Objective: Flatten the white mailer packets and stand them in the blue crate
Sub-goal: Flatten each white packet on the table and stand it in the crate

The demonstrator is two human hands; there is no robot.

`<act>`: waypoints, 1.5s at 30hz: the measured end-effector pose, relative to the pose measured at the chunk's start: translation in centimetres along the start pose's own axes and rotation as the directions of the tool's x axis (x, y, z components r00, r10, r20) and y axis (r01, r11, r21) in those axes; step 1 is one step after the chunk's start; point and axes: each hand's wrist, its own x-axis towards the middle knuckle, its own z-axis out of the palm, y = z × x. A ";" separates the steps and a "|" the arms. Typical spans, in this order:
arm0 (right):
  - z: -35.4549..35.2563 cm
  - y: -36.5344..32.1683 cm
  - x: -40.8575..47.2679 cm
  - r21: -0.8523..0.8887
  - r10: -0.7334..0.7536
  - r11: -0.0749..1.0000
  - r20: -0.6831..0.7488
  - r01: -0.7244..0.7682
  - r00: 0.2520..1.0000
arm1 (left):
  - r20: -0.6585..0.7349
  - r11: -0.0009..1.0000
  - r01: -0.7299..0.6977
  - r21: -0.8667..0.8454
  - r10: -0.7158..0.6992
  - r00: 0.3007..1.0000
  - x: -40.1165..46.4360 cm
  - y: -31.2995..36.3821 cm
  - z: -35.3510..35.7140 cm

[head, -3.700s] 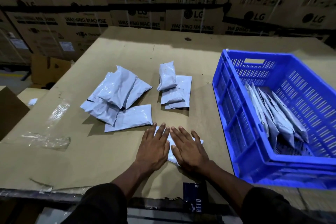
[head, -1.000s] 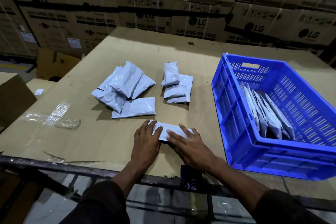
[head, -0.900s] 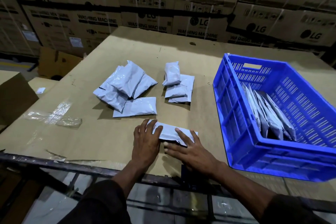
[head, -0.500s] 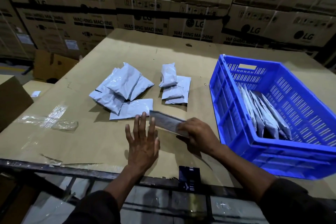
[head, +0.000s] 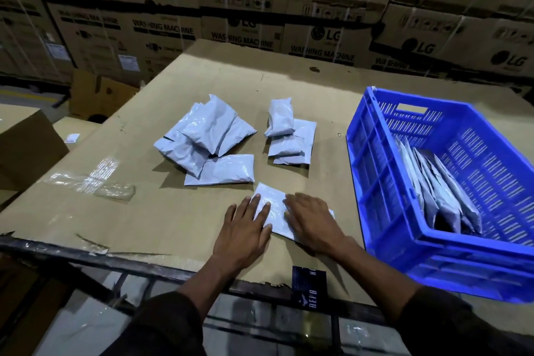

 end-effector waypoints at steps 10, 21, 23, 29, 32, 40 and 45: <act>4.1 -0.5 -1.5 -0.091 0.070 0.994 0.052 -0.065 0.996 | 0.000 0.986 -0.147 0.074 0.147 0.989 2.4 0.0 -0.6; 4.4 0.0 -1.6 0.057 0.067 0.996 0.007 -0.067 0.998 | 0.055 0.996 -0.092 0.008 0.091 0.994 4.4 0.2 0.7; 4.2 0.6 -1.7 0.100 0.073 0.993 -0.028 -0.070 0.997 | 0.037 0.995 -0.098 0.003 0.098 0.994 4.5 0.3 0.7; 4.3 1.1 -2.1 0.016 0.076 0.997 -0.041 -0.076 0.996 | 0.032 0.995 -0.086 -0.042 0.087 0.996 4.4 0.3 0.9; 4.6 1.2 -2.1 0.016 0.080 0.997 -0.021 -0.079 0.997 | 0.047 0.995 -0.070 -0.065 0.073 0.996 4.4 0.3 1.2; 4.2 1.0 -2.3 0.047 0.092 0.995 0.019 -0.093 0.996 | 0.082 0.997 -0.040 -0.065 0.045 0.996 4.4 0.4 1.3; 4.3 0.9 -2.4 -0.026 0.162 0.987 0.056 -0.161 0.985 | 0.100 0.996 0.012 -0.085 -0.003 0.995 4.3 0.4 1.0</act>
